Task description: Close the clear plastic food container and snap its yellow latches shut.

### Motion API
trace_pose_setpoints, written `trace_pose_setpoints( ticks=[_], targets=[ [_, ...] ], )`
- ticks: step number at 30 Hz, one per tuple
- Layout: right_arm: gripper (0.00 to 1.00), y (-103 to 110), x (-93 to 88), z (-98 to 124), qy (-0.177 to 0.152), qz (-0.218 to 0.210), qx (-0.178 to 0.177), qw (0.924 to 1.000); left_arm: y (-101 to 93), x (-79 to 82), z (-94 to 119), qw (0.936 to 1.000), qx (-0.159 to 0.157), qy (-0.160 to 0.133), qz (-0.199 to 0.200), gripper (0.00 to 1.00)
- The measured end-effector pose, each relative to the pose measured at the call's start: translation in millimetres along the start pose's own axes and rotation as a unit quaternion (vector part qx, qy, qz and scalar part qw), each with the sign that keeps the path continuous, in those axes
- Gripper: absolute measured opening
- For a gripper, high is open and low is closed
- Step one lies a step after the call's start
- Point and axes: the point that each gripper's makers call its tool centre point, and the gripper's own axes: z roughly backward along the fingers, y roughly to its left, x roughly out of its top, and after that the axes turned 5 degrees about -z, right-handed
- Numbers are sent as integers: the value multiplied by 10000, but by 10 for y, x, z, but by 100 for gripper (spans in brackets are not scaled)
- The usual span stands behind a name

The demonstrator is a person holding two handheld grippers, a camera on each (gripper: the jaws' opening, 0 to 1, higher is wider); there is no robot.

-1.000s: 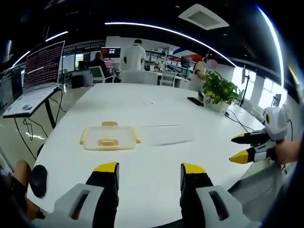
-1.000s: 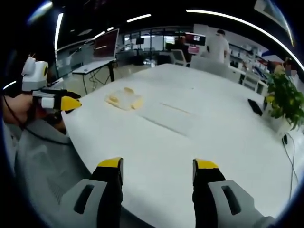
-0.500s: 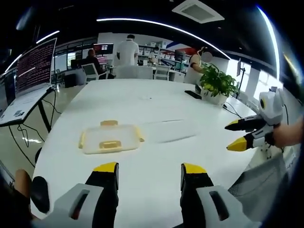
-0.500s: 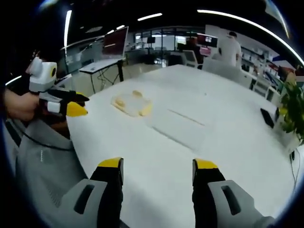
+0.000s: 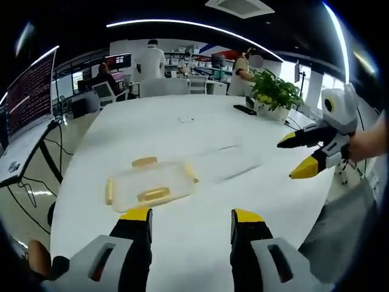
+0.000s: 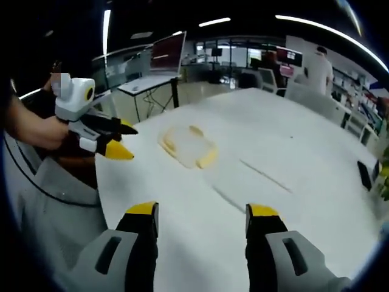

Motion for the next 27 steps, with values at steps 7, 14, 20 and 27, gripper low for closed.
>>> trace_pose_setpoints(
  ticks=[7, 14, 20, 27],
  targets=[
    [53, 121, 196, -246, 143, 232, 521, 9983, 179, -53, -166, 9990, -302, 222, -243, 45],
    [52, 180, 378, -542, 265, 441, 949, 9942, 395, -93, -314, 9960, -614, 476, -440, 45],
    [51, 242, 402, -792, 600, 1179, 1284, 9829, 550, -122, -391, 9929, -766, 632, -659, 45],
    [52, 222, 544, -1033, 689, 1541, 1413, 9755, 714, -69, -465, 9807, -1040, 847, -1425, 46]
  ],
)
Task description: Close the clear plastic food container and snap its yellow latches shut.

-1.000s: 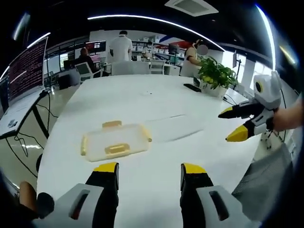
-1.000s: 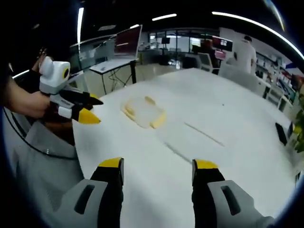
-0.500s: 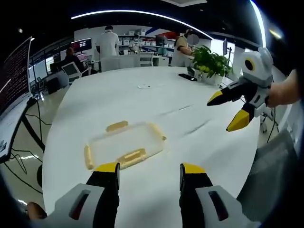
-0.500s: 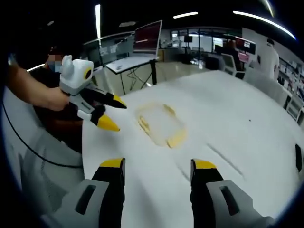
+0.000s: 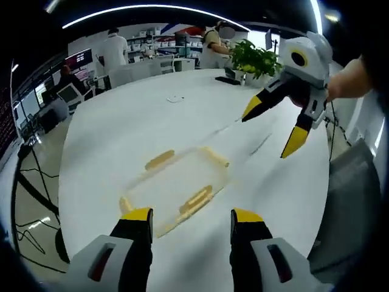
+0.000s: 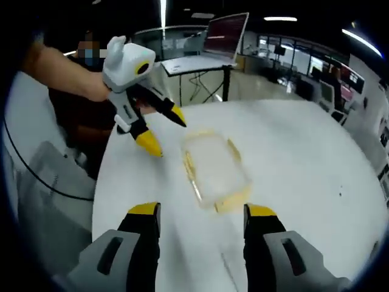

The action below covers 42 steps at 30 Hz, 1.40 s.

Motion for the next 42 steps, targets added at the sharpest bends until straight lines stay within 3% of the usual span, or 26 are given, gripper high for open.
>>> trace_pose_setpoints(
  ticks=[3, 8, 15, 17, 22, 26, 31, 37, 42],
  targets=[
    [53, -85, 53, -84, 70, 144, 35, 9999, 105, 44, -22, 9990, -136, 102, -416, 46],
    [53, -200, 55, -201, 237, 264, 72, 9993, 272, 96, -67, 9967, -377, 212, -682, 46],
    [55, -292, -17, -333, 546, 363, 265, 9975, 424, 25, -148, 9907, -660, 450, -1103, 46],
    [55, -301, -24, -357, 609, 508, 314, 9964, 424, -49, -165, 9872, -861, 581, -1214, 46],
    [55, -364, -10, -422, 710, 631, 390, 9947, 541, -199, -224, 9791, -985, 811, -1582, 47],
    [55, -373, -52, -497, 880, 632, 511, 9928, 621, -280, -269, 9651, -1136, 1035, -2121, 47],
    [55, -366, -127, -586, 1101, 820, 607, 9887, 649, -287, -332, 9588, -1405, 1050, -2235, 48],
    [55, -404, -206, -700, 1283, 1010, 658, 9844, 671, -360, -352, 9424, -1727, 1232, -2586, 48],
    [55, -451, -243, -749, 1391, 1098, 671, 9819, 683, -404, -425, 9379, -1887, 1299, -2605, 48]
  ],
)
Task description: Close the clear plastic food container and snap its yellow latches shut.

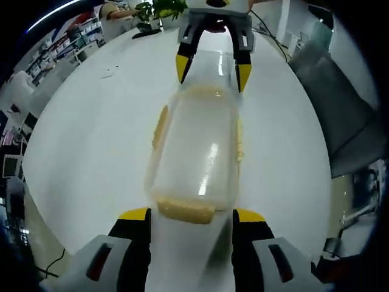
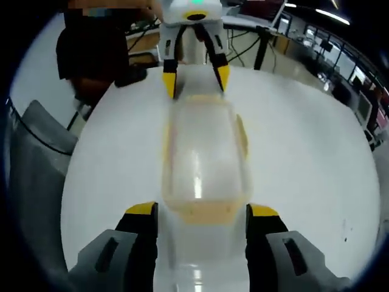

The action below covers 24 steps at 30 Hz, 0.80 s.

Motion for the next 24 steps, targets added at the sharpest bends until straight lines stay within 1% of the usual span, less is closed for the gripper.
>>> trace_pose_setpoints(
  ticks=[2, 4, 11, 12, 13, 15, 17, 23, 24],
  targets=[
    [55, -14, -14, -9, 32, -28, 29, 10000, 8, 2, -21, 10000, -42, -25, 2, 48],
    [55, -32, -24, -19, 52, -51, 18, 10000, 13, -10, -46, 9999, -68, 36, -77, 48],
    [54, -66, -72, -76, 126, -113, 56, 9998, -25, -44, -128, 9993, -337, 112, -124, 47],
    [54, -73, -83, -81, 141, -126, 56, 9998, 5, -74, -131, 9994, -311, 103, -144, 47],
    [53, -75, -87, -82, 146, -128, 55, 9998, 24, -65, -133, 9993, -302, 62, -196, 47],
    [53, -74, -109, -108, 187, -132, 69, 9997, 25, -53, -131, 9994, -308, 54, -148, 47],
    [53, -69, -111, -125, 206, -77, 89, 9997, 30, -49, -137, 9993, -295, 59, -234, 46],
    [52, -97, -87, -150, 229, 24, 31, 9997, 21, -58, -131, 9992, -297, 54, -258, 46],
    [52, -103, -86, -157, 247, 93, 6, 9997, 15, -58, -132, 9992, -298, 54, -262, 46]
  ],
)
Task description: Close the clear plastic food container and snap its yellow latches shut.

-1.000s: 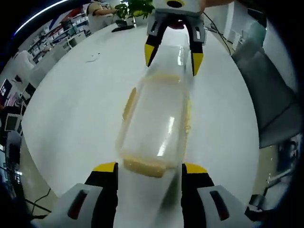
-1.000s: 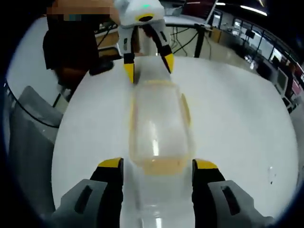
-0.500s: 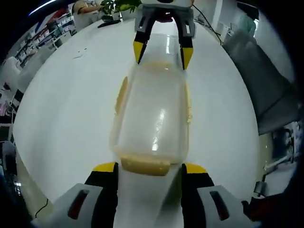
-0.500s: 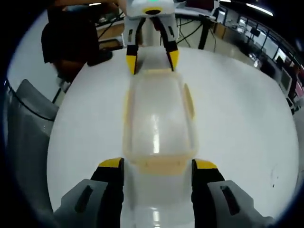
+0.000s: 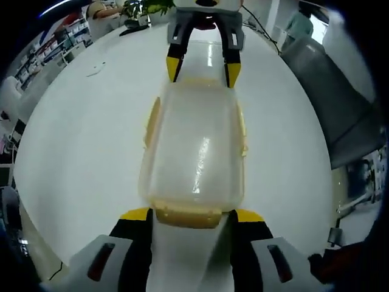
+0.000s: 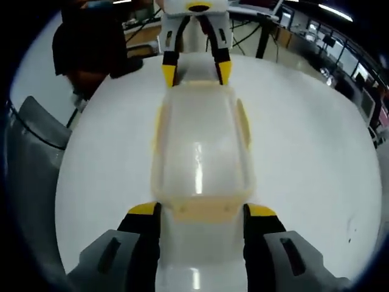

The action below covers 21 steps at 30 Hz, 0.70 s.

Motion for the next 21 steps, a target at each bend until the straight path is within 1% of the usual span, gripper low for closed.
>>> trace_pose_setpoints(
  ticks=[9, 14, 17, 21],
  targets=[
    [50, 125, 12, 20, 18, 33, 12, 10000, -14, -17, -22, 10000, -6, -16, -19, 46],
    [50, 124, 14, 20, 32, 30, 14, 10000, -37, -8, -23, 9999, -41, -23, -112, 44],
    [46, 120, 16, 23, 50, 64, 27, 10000, -40, -10, -22, 9999, -46, -16, -108, 43],
    [45, 108, 7, 24, 90, 87, 37, 9999, -39, -4, -21, 9999, -53, -1, -138, 43]
  ],
)
